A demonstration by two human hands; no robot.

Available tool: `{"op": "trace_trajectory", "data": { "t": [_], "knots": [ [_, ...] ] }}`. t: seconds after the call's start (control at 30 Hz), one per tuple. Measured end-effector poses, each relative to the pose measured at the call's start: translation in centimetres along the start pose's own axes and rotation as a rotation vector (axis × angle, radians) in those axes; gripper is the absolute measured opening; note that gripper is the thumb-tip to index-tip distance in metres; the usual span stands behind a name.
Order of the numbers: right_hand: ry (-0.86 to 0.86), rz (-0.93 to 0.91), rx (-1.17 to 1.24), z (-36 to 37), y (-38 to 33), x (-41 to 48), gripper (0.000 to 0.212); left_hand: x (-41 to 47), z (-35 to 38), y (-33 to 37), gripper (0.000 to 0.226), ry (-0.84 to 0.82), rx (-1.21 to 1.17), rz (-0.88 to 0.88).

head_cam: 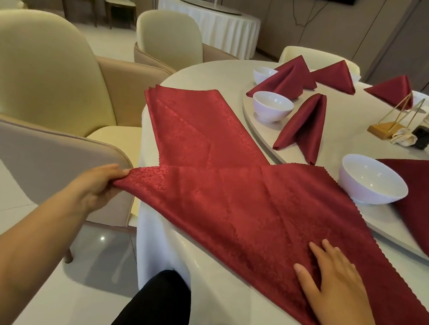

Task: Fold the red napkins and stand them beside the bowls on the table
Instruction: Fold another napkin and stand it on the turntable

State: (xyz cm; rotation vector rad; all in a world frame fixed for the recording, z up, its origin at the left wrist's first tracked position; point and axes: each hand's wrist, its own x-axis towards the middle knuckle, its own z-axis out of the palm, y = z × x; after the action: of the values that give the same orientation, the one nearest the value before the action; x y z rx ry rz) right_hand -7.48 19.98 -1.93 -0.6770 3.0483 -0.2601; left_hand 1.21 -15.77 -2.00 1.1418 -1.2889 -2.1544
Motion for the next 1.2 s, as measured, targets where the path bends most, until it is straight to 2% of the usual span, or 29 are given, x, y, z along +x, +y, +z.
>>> {"op": "trace_trajectory", "data": {
  "t": [0.07,0.17,0.23,0.3,0.33,0.47,0.53,0.63,0.67,0.73,0.77,0.93,1.0,1.1,1.13,1.2],
  "knots": [
    [0.006,-0.006,0.001,-0.1,-0.1,0.0,0.057,0.3,0.1,0.6,0.044,0.048,-0.013,0.057],
    [0.010,-0.006,0.019,-0.2,-0.1,-0.1,0.056,0.2,0.3,1.7,0.050,0.027,0.059,0.136],
    [0.013,-0.011,0.037,-0.3,0.0,0.0,0.056,0.1,0.4,1.6,0.052,0.057,0.239,0.229],
    [0.016,-0.030,0.019,-0.2,0.1,0.0,0.056,-0.6,1.1,0.9,0.052,0.185,0.550,0.428],
    [0.018,-0.049,0.013,0.0,0.2,0.1,0.057,-1.5,1.9,0.5,0.050,0.199,0.683,0.537],
    [0.052,0.010,0.043,0.5,-0.1,-0.2,0.075,-6.2,6.6,-3.3,0.038,-0.052,1.119,1.018],
    [0.080,-0.001,0.029,0.6,-0.3,-0.4,0.059,-7.9,9.3,-6.1,0.047,-0.212,1.348,1.190],
    [0.089,0.022,-0.037,0.4,-0.5,-0.6,0.050,-9.6,12.1,-8.8,0.072,-0.350,1.543,1.099],
    [0.096,0.017,-0.052,0.5,-0.5,-0.7,0.049,-9.6,12.3,-9.4,0.072,-0.357,1.561,1.089],
    [0.074,0.019,-0.061,0.4,-0.5,-0.7,0.049,-9.1,12.1,-10.3,0.059,-0.369,1.580,1.111],
    [0.063,0.016,-0.056,0.4,-0.5,-0.7,0.049,-9.2,11.8,-10.2,0.055,-0.394,1.606,1.055],
    [0.088,-0.002,-0.029,0.6,0.0,-0.4,0.048,-9.2,11.7,-10.7,0.053,-0.370,1.639,1.115],
    [0.076,-0.011,-0.019,0.5,-0.1,-0.3,0.058,-8.8,11.7,-10.9,0.054,-0.317,1.628,1.166],
    [-0.043,0.020,0.031,-0.4,0.0,0.2,0.091,-8.7,12.1,-10.7,0.056,-0.346,1.655,1.124],
    [-0.016,0.022,0.045,-0.4,-0.1,0.1,0.089,-8.7,12.1,-10.8,0.055,-0.358,1.656,1.111],
    [0.018,0.008,0.011,-0.1,-0.2,-0.4,0.064,-8.8,12.2,-11.0,0.059,-0.379,1.646,1.094]
  ]
}}
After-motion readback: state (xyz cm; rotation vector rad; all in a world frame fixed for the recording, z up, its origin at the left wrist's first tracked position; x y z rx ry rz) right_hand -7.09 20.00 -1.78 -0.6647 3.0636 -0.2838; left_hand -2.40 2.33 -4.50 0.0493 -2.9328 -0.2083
